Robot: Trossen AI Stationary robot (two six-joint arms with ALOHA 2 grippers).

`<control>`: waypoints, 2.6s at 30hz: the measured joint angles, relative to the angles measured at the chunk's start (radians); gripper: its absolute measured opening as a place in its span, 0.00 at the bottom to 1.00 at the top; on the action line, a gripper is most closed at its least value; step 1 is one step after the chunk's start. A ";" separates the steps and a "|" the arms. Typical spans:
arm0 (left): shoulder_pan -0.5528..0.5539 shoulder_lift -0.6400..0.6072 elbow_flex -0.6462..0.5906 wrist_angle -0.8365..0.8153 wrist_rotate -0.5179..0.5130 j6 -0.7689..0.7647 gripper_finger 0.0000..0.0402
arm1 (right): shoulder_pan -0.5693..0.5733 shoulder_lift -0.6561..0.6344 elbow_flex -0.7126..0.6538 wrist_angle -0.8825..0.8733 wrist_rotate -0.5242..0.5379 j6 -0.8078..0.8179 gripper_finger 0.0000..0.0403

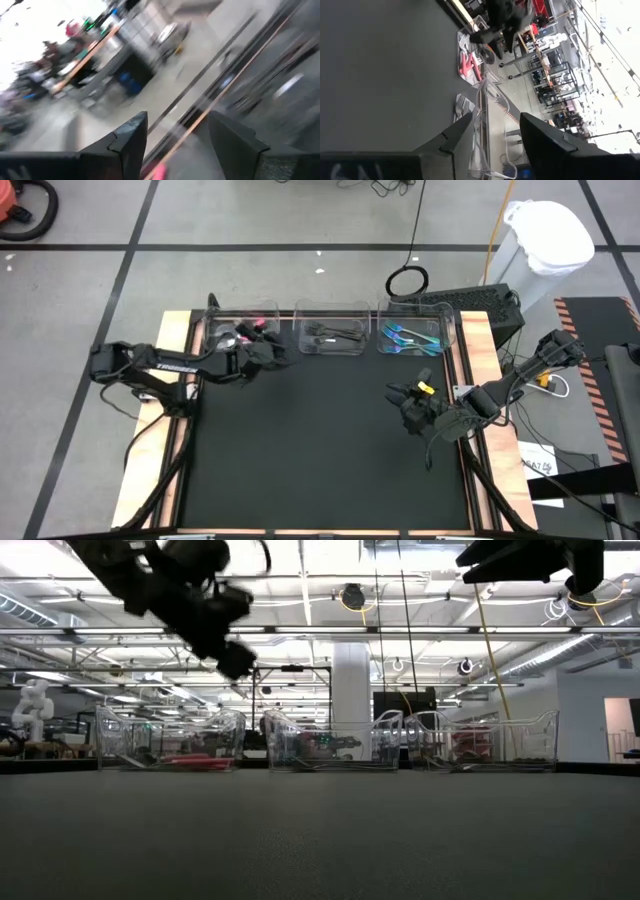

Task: Sort silverware by color (type)
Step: Return to Home Position

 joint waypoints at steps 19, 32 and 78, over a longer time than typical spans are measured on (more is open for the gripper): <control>-0.293 -0.143 0.015 0.144 0.255 -0.098 0.39 | 0.002 -0.176 0.000 0.054 -0.296 0.097 0.05; -0.327 -0.143 0.015 0.217 0.389 -0.193 0.11 | 0.002 -0.275 0.000 -0.050 -0.363 0.258 0.01; -0.434 -0.515 -0.393 0.323 0.490 -0.188 0.01 | 0.002 -0.584 -0.171 -0.036 -0.544 0.198 0.00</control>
